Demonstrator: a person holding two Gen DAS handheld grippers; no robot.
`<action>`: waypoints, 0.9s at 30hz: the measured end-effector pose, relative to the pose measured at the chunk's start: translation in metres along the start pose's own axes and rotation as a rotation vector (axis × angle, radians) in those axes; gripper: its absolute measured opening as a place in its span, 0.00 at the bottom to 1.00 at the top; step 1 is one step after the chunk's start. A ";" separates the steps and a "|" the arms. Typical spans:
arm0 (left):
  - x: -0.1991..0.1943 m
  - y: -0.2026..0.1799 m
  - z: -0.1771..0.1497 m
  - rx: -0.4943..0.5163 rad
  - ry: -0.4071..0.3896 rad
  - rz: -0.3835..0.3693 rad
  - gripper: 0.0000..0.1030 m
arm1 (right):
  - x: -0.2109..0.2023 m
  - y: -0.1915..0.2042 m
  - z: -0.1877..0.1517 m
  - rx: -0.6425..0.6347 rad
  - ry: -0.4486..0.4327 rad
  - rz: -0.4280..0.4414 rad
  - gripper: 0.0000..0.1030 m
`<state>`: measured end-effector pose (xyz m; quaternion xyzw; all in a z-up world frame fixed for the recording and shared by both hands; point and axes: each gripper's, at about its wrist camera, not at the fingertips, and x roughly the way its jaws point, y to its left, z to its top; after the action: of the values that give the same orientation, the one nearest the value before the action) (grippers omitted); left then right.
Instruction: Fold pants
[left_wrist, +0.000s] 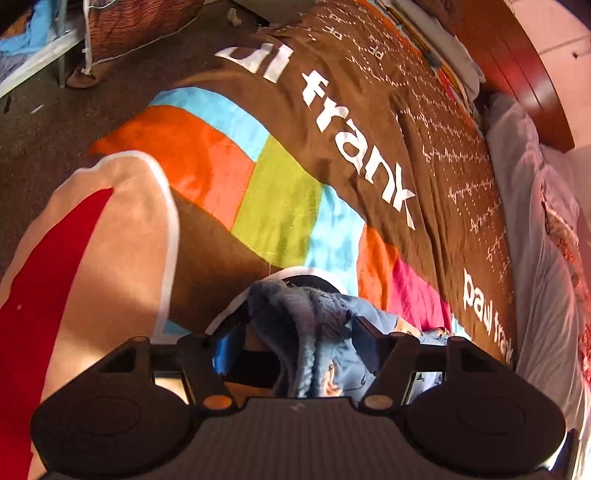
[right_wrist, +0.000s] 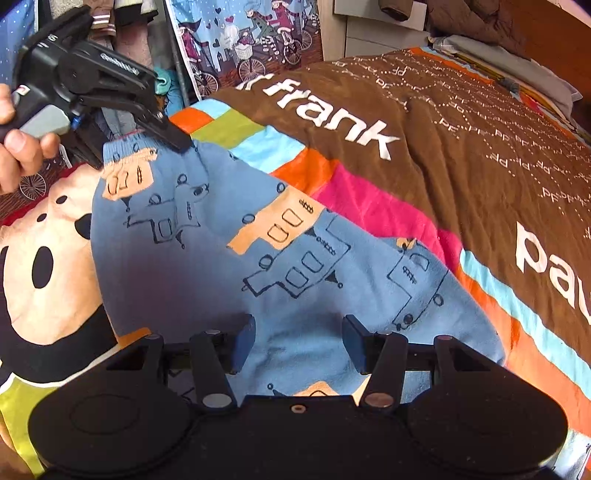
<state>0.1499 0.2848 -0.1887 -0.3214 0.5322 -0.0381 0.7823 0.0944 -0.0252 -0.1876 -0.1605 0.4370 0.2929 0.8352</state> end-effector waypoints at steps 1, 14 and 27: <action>0.004 -0.003 0.002 0.005 0.001 0.001 0.67 | 0.000 0.000 0.001 -0.001 -0.004 -0.002 0.53; -0.005 -0.047 -0.005 0.246 -0.094 0.076 0.30 | 0.024 -0.009 0.009 0.000 0.050 0.010 0.55; -0.007 -0.056 -0.011 0.320 -0.094 0.147 0.30 | 0.015 -0.006 0.008 0.012 0.020 -0.018 0.56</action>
<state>0.1532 0.2383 -0.1550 -0.1544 0.5042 -0.0501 0.8482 0.1100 -0.0206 -0.1950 -0.1623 0.4454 0.2811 0.8344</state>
